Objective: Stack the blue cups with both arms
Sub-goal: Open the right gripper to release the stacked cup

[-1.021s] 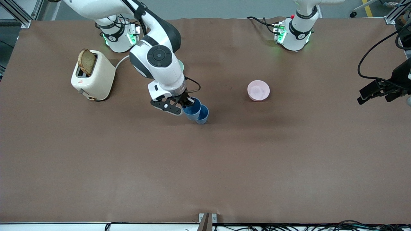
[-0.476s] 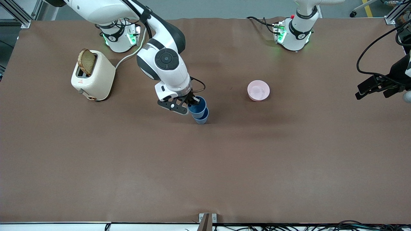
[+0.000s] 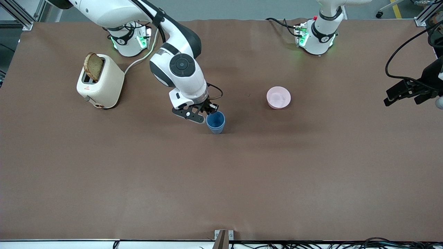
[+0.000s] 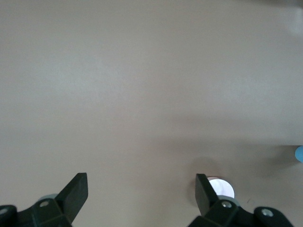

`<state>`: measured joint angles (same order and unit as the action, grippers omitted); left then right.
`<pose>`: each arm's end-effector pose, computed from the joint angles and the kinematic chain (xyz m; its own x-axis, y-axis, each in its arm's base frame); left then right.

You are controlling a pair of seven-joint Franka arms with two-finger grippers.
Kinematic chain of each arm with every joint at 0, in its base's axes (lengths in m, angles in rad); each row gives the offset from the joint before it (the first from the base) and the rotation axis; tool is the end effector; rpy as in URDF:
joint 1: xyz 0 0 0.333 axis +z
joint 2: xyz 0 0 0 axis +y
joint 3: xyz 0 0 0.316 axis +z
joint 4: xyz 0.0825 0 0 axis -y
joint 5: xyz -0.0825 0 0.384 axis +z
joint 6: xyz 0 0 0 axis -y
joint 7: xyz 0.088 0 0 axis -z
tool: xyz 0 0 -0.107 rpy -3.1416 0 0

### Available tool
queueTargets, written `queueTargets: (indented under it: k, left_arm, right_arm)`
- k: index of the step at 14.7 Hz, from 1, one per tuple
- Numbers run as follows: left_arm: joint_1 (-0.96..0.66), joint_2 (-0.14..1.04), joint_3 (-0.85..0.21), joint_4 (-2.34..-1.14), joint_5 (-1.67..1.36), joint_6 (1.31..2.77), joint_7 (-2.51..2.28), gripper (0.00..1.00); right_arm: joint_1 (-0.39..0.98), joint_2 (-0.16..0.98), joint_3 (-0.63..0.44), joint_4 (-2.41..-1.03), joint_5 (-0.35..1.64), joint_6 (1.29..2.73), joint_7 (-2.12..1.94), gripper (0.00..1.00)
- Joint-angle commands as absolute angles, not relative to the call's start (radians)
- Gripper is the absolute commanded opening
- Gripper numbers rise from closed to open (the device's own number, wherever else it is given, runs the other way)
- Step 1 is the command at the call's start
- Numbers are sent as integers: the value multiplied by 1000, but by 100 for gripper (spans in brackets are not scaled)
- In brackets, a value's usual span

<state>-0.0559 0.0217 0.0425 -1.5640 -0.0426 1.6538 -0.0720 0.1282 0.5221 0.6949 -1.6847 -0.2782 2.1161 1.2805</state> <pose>0.5695 -0.0121 0.6232 0.9960 0.0620 0.0648 0.0590 -0.9972 0.0465 0.5005 0.4410 0.3561 0.9242 -0.3761 -0.0666 -0.3801 -0.9226 -0.0654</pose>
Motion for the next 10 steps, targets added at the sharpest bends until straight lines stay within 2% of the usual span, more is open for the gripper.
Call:
queueTargets:
  k: [1,4,6,10]
  left_arm:
    - [-58,23,40,-1546,-31,1632,-58,100]
    - [-58,25,40,-1545,-32,1632,-61,100]
    - [-57,25,40,-1545,-31,1632,-61,100]
    - [-93,25,49,-1543,-28,1632,-61,100]
  right_arm:
    - [126,520,703,-1667,-305,2109,1304,92]
    - [89,468,698,-1675,-305,2074,1243,100]
    - [65,405,663,-1674,-305,2013,1101,100]
    - [58,250,490,-1675,-295,1913,815,100]
